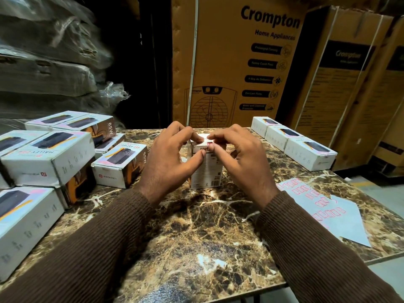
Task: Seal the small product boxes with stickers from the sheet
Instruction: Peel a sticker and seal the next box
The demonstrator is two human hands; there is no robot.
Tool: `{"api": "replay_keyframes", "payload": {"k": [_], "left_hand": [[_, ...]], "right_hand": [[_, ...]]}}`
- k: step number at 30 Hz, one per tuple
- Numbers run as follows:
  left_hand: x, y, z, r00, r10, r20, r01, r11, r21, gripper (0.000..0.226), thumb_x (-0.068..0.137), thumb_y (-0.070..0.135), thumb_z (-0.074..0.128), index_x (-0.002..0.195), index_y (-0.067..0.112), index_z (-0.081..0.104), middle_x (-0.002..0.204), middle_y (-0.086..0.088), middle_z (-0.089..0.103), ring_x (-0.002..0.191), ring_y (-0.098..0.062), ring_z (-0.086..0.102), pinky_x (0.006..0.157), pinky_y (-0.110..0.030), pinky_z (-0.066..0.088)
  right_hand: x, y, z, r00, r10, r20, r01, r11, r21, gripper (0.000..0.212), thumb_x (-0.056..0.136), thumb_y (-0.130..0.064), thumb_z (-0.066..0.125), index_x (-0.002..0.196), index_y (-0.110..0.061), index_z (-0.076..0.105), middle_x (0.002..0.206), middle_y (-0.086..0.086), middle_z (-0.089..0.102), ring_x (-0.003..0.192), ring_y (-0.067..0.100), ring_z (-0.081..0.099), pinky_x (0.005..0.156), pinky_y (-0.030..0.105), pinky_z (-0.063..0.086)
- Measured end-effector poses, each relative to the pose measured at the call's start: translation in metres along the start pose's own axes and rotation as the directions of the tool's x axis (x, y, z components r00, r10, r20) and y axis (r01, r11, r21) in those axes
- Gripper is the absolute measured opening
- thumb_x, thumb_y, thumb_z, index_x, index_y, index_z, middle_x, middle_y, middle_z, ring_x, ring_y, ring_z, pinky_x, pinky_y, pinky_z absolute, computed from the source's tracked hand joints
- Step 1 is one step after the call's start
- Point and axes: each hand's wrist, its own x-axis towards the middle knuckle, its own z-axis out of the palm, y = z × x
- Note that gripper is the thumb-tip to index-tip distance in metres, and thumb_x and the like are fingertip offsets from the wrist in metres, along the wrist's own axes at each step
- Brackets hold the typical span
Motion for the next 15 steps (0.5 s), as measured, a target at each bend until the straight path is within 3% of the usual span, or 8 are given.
{"api": "replay_keyframes", "payload": {"k": [4, 6, 15], "left_hand": [[-0.0009, 0.0008, -0.0019, 1.0, -0.008, 0.016, 0.009, 1.0, -0.025, 0.029, 0.088, 0.044, 0.064, 0.107, 0.022, 0.068, 0.106, 0.005, 0.057, 0.102, -0.017, 0.057, 0.085, -0.041, 0.053], [-0.0009, 0.0014, -0.0024, 1.0, -0.013, 0.019, 0.014, 1.0, -0.027, 0.028, 0.088, 0.042, 0.065, 0.107, 0.021, 0.068, 0.107, 0.005, 0.057, 0.103, -0.017, 0.057, 0.086, -0.041, 0.054], [-0.0014, 0.003, -0.0028, 1.0, -0.02, 0.015, 0.021, 1.0, -0.021, 0.028, 0.089, 0.04, 0.067, 0.108, 0.019, 0.069, 0.108, 0.004, 0.057, 0.103, -0.016, 0.056, 0.084, -0.037, 0.052]], "right_hand": [[0.0021, -0.0016, 0.0021, 0.999, -0.021, 0.03, 0.023, 0.998, -0.063, 0.011, 0.097, -0.028, 0.074, 0.104, -0.02, 0.073, 0.1, -0.009, 0.059, 0.095, 0.01, 0.052, 0.078, 0.014, 0.038], [0.0027, -0.0011, 0.0027, 1.0, -0.012, 0.025, 0.014, 0.999, -0.053, 0.009, 0.097, -0.026, 0.075, 0.103, -0.019, 0.073, 0.099, -0.01, 0.058, 0.095, 0.01, 0.052, 0.078, 0.013, 0.036], [-0.0014, -0.0007, 0.0011, 1.0, -0.016, -0.001, 0.016, 1.0, 0.027, 0.031, 0.097, -0.026, 0.073, 0.128, -0.021, 0.066, 0.106, -0.011, 0.063, 0.1, 0.008, 0.061, 0.079, 0.033, 0.058]]}}
